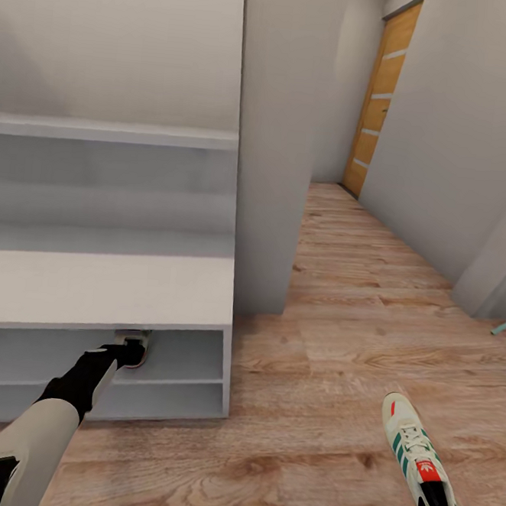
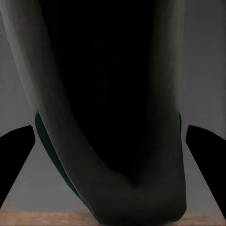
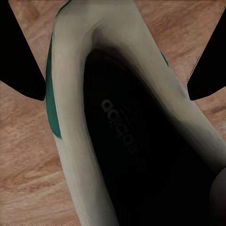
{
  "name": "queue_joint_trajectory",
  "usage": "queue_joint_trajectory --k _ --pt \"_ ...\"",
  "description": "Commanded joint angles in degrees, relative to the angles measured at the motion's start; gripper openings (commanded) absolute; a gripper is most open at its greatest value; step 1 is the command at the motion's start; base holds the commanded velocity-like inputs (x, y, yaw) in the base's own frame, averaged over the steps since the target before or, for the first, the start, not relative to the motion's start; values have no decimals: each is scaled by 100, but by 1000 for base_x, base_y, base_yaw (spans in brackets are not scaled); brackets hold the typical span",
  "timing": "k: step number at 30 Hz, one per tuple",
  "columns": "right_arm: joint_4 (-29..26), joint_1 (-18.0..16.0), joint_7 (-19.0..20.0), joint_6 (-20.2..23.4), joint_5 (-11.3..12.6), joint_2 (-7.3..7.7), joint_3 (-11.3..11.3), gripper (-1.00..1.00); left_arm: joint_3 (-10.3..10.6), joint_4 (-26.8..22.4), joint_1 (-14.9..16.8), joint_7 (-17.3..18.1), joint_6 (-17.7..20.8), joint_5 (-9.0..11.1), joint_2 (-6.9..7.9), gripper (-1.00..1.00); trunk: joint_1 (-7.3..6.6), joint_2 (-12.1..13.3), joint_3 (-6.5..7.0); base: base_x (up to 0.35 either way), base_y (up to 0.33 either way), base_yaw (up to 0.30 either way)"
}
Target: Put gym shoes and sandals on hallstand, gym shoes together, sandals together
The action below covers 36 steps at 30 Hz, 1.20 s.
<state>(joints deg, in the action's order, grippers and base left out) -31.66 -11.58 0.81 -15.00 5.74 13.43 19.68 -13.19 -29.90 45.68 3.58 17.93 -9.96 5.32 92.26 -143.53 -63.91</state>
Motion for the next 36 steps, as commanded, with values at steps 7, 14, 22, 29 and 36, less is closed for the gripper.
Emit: queue_joint_trajectory --k 7,14,22,29,36 --pt "7 -3 6 -21 59 1 -8 -100 -34 -13 2 38 21 -58 -4 -100 1 -2 -5 41 0 0" --pt "8 -3 6 -21 59 1 -8 -100 -34 -7 2 45 18 -58 3 -100 1 -2 -5 2 0 0" --pt "6 -3 6 -21 59 1 -8 -100 -34 9 2 46 19 -58 4 -100 1 -2 -5 103 0 0" --pt "3 -3 6 -21 59 1 -6 -100 -31 11 2 46 7 -58 4 -100 1 -2 -5 15 0 0" --pt "9 -3 6 -21 59 1 -8 -100 -21 35 2 55 -1 -66 4 100 1 -2 -5 1 0 0"
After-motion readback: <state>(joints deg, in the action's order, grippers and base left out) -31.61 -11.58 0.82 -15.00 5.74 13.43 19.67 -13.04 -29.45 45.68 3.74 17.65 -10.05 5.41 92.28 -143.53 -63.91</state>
